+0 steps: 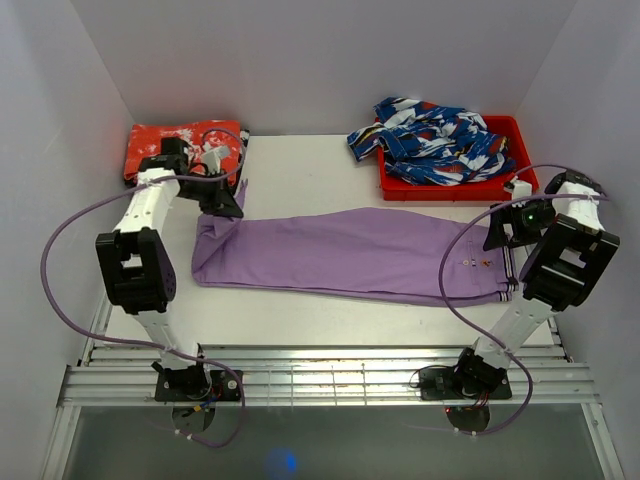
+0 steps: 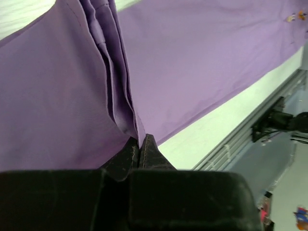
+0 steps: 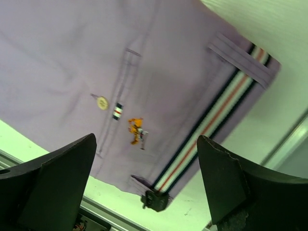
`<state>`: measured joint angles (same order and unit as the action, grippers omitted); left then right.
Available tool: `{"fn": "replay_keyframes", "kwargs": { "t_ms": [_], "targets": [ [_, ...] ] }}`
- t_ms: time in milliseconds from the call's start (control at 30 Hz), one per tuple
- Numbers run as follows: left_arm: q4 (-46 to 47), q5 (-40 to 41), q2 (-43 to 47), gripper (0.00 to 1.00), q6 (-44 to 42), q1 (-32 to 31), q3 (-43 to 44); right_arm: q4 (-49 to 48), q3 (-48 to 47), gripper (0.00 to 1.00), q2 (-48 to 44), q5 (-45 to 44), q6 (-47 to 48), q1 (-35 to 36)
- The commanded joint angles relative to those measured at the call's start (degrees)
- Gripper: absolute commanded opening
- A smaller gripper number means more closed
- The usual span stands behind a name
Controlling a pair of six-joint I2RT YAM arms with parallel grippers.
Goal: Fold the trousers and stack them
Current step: Fold the trousers
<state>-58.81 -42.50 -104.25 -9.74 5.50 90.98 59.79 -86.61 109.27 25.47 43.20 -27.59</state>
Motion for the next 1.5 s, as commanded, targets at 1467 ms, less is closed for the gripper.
{"fn": "replay_keyframes", "kwargs": {
  "t_ms": [1467],
  "targets": [
    [49.7, 14.6, -7.3, 0.00, 45.9, -37.8, -17.1, -2.4, 3.5, 0.97, 4.0, -3.4, -3.6, -2.3]
  ]
}}
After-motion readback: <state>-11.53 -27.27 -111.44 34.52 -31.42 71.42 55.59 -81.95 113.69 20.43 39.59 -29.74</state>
